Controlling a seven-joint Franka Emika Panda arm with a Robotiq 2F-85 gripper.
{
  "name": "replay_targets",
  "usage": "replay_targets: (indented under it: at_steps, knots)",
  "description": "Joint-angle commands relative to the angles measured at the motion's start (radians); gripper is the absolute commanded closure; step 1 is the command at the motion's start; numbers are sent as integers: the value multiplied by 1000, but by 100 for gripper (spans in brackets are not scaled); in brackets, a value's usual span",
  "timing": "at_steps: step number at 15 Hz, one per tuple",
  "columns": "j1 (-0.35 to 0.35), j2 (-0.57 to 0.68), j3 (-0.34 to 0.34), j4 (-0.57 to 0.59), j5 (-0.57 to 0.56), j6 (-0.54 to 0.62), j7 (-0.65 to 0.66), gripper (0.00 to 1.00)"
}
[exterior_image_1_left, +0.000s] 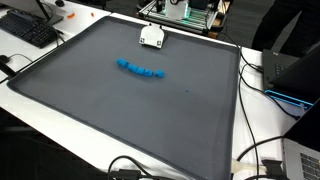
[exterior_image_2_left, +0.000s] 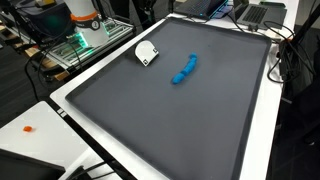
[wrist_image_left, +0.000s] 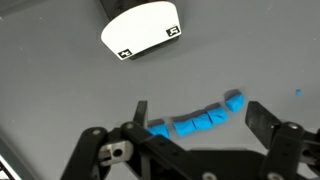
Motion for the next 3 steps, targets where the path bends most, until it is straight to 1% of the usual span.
replay_targets:
  at_steps: [1, 3]
  knots:
    - [-4, 0, 5, 1, 1, -2, -5, 0]
    - [-3, 0, 6, 1, 1, -2, -7, 0]
